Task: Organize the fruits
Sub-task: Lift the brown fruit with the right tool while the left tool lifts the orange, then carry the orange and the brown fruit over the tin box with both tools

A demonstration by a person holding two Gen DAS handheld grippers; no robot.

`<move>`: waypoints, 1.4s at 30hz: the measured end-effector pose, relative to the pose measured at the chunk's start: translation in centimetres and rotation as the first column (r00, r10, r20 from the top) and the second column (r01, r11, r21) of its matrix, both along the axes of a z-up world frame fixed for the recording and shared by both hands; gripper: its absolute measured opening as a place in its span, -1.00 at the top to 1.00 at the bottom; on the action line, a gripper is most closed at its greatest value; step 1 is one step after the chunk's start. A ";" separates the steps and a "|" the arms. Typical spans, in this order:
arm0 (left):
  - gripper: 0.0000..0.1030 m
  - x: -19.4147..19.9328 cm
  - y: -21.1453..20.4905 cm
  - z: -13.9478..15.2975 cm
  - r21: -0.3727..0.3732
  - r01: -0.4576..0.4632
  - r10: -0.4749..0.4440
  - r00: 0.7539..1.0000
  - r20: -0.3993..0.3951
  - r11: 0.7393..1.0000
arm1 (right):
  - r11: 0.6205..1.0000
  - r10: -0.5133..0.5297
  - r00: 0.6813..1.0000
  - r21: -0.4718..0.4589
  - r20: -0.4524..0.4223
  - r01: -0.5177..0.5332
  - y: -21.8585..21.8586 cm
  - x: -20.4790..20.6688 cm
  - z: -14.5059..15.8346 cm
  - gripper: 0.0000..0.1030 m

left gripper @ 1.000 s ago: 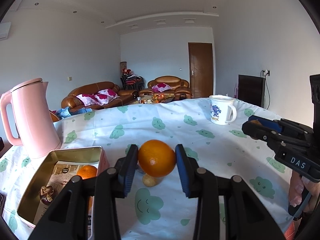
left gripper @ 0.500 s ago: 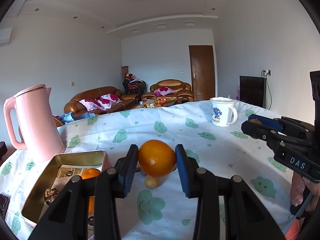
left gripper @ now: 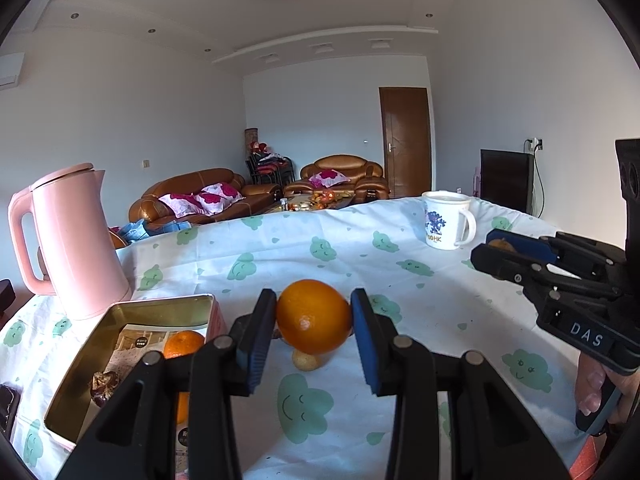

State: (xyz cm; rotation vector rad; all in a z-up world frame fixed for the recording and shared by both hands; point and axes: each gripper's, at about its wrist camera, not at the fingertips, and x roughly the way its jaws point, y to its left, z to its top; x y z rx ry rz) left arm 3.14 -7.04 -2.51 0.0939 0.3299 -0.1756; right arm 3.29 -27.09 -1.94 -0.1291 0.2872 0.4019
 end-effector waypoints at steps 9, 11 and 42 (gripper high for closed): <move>0.23 -0.1 0.7 -0.1 -0.001 -0.012 0.012 1.000 -0.014 1.000 | 0.999 0.035 0.999 -0.018 -0.004 -0.035 1.6 0.2 0.2 0.46; 0.23 -0.1 1.0 0.0 -0.005 -0.016 0.016 1.000 -0.017 1.000 | 0.999 0.043 0.999 -0.019 -0.001 -0.043 2.0 0.2 0.3 0.46; 0.23 -0.1 8.3 0.1 -0.070 -0.171 0.168 0.985 -0.042 0.983 | 0.969 0.229 0.973 -0.096 0.015 -0.227 11.4 0.7 2.0 0.46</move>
